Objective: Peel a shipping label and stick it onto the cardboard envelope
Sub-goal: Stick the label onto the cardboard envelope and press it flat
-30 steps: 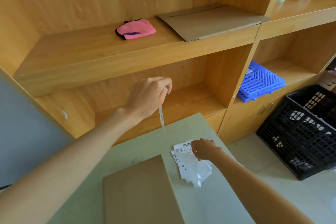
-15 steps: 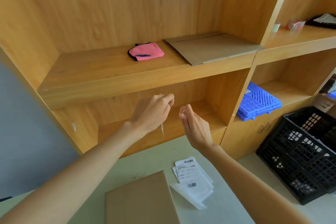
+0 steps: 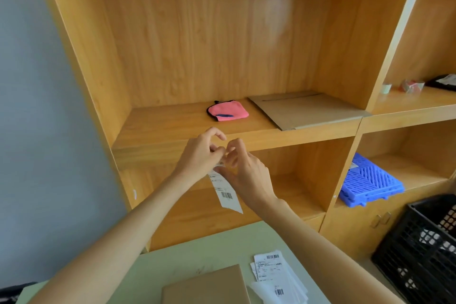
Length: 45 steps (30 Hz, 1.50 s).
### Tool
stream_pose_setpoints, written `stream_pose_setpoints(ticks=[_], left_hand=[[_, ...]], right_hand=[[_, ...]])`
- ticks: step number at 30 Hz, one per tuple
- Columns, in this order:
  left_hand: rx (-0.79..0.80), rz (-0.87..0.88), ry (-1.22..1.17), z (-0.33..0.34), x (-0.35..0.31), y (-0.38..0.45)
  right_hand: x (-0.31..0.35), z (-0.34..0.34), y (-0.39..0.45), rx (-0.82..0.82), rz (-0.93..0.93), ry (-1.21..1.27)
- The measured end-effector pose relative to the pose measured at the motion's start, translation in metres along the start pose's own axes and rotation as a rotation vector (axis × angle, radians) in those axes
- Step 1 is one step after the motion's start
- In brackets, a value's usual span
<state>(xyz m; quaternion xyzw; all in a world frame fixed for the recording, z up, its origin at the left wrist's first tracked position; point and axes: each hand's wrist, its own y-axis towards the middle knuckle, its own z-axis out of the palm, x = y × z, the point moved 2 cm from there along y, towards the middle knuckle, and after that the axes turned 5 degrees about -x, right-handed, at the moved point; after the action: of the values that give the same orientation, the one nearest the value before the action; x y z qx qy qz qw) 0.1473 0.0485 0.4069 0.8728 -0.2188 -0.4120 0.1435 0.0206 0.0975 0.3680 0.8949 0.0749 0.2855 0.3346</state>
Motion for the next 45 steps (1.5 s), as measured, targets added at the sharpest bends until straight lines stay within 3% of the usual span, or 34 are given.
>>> stream_pose_setpoints(ticks=[4, 10, 15, 19, 24, 37, 45], left_hand=[[-0.010, -0.022, 0.025, -0.024, 0.008, -0.006], [-0.189, 0.044, 0.059, -0.067, 0.020, -0.014], [-0.086, -0.088, -0.103, -0.072, 0.051, -0.033], [-0.200, -0.119, -0.166, -0.064, 0.072, -0.036], [-0.255, -0.104, -0.035, -0.050, 0.082, -0.034], [-0.118, -0.330, 0.022, 0.041, 0.169, -0.127], [-0.060, -0.368, 0.071, 0.076, 0.201, -0.165]], right_hand=[[0.013, 0.001, 0.012, 0.056, 0.038, 0.035], [0.029, 0.008, 0.020, 0.048, 0.030, 0.053], [0.039, 0.018, 0.023, 0.038, 0.054, 0.151], [0.045, 0.026, 0.025, 0.067, 0.109, 0.212], [0.040, 0.036, 0.031, 0.136, 0.250, 0.137], [-0.028, 0.124, -0.074, 0.477, 0.498, 0.046], [-0.054, 0.156, -0.124, 0.552, 0.537, 0.029]])
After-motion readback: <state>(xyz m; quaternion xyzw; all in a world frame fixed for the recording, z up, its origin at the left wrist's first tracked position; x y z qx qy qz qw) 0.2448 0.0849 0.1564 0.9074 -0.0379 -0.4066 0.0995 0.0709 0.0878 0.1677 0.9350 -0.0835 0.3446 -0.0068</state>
